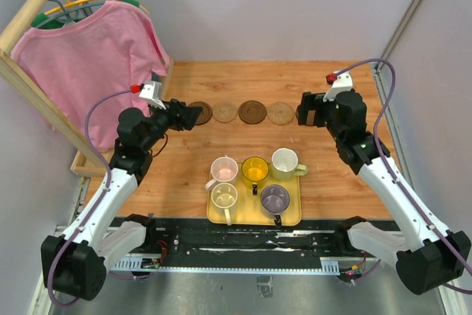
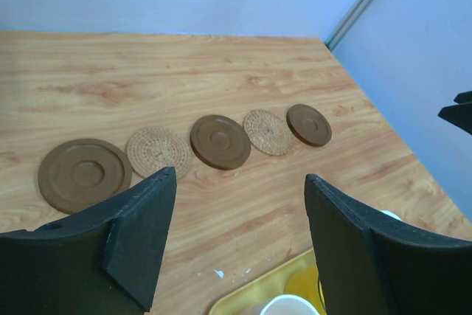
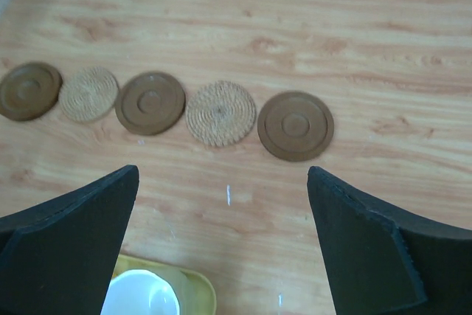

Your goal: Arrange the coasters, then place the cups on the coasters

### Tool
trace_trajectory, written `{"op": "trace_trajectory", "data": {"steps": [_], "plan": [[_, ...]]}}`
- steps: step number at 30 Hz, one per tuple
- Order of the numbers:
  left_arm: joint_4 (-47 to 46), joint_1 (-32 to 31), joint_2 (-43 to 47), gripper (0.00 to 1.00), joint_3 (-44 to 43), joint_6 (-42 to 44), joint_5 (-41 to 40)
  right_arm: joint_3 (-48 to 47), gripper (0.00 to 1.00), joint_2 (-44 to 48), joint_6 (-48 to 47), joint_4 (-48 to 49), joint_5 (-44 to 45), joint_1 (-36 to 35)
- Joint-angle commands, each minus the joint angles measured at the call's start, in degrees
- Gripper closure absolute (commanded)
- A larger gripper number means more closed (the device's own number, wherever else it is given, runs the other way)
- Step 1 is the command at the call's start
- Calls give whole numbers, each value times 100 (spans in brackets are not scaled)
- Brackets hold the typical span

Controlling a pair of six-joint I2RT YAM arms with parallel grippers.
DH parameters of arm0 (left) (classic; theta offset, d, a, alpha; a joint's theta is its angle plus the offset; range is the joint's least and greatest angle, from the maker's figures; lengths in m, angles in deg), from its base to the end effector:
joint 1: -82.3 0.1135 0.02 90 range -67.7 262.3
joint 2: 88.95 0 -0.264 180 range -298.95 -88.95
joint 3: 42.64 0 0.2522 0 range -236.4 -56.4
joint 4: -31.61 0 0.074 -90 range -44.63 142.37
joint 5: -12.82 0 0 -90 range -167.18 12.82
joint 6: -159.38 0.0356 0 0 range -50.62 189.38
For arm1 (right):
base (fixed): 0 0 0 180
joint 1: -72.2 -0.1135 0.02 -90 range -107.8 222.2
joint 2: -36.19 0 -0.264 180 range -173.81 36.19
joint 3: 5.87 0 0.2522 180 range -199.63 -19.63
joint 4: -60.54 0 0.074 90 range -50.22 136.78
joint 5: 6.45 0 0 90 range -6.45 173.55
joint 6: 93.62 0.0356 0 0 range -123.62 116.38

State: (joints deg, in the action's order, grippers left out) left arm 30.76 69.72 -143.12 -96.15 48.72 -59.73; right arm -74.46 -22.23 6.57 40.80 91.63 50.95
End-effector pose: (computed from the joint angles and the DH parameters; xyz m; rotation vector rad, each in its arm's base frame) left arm 0.2179 -0.0596 0.3250 0.1323 1.6047 -0.6907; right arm 0.2234 0.0815 0.3648 -0.0643 1.7432 0.2805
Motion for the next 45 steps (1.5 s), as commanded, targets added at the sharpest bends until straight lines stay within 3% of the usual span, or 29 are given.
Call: {"op": "trace_trajectory", "data": {"steps": [1,9,14,25,45], "plan": [[-162,-39,165,26,236,-96,283,-335,2,-63,-205,-1113,48,-63],[-125,-43,400,26,617,-147,187,-871,2,-29,-172,-3600,-353,-72],[-247,-42,285,26,732,-143,217,-647,8,295,68,-4359,-895,-155],[-755,-155,259,26,1126,-342,168,618,16,890,373,-3928,-1568,-326],[-906,-166,169,26,1417,-412,139,824,27,-172,527,-3149,-1345,-570]]}}
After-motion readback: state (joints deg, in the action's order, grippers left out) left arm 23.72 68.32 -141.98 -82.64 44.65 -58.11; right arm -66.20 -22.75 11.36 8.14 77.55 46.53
